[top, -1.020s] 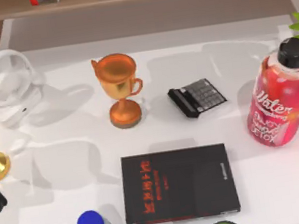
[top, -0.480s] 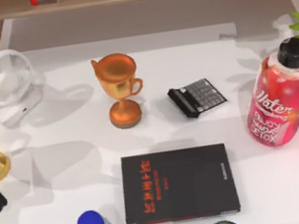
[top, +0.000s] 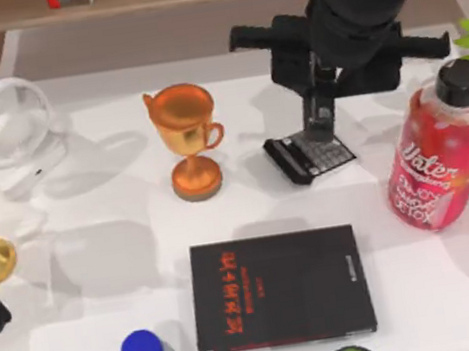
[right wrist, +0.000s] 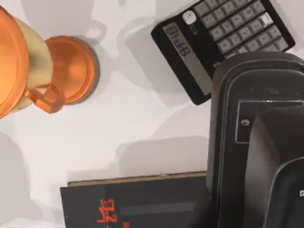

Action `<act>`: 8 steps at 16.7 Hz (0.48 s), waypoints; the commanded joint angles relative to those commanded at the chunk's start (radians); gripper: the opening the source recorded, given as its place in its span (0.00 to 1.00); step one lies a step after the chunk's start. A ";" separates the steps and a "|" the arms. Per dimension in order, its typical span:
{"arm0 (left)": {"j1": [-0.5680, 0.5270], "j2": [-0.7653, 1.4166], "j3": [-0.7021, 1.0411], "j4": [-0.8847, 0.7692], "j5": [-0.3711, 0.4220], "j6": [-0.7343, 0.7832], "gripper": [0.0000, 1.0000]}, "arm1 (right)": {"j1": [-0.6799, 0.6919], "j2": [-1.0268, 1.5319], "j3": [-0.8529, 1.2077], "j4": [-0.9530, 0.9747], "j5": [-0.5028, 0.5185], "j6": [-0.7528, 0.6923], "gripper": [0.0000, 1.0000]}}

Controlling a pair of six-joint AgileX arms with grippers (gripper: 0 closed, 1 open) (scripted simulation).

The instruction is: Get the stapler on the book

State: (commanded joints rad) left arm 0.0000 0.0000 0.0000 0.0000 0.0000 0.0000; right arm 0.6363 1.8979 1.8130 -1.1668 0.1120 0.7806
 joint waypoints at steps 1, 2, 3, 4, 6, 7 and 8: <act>0.000 0.000 0.000 0.000 0.000 0.000 1.00 | 0.043 0.016 -0.041 0.016 -0.005 0.023 0.00; 0.000 0.000 0.000 0.000 0.000 0.000 1.00 | 0.082 0.033 -0.079 0.033 -0.011 0.043 0.00; 0.000 0.000 0.000 0.000 0.000 0.000 1.00 | 0.119 0.050 -0.114 0.048 -0.016 0.061 0.00; 0.000 0.000 0.000 0.000 0.000 0.000 1.00 | 0.153 0.067 -0.146 0.063 -0.020 0.076 0.00; 0.000 0.000 0.000 0.000 0.000 0.000 1.00 | 0.205 0.098 -0.197 0.088 -0.025 0.097 0.00; 0.000 0.000 0.000 0.000 0.000 0.000 1.00 | 0.223 0.110 -0.216 0.097 -0.028 0.104 0.00; 0.000 0.000 0.000 0.000 0.000 0.000 1.00 | 0.236 0.118 -0.231 0.104 -0.030 0.109 0.00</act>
State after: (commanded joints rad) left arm 0.0000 0.0000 0.0000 0.0000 0.0000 0.0000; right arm 0.8728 2.0163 1.5819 -1.0626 0.0819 0.8897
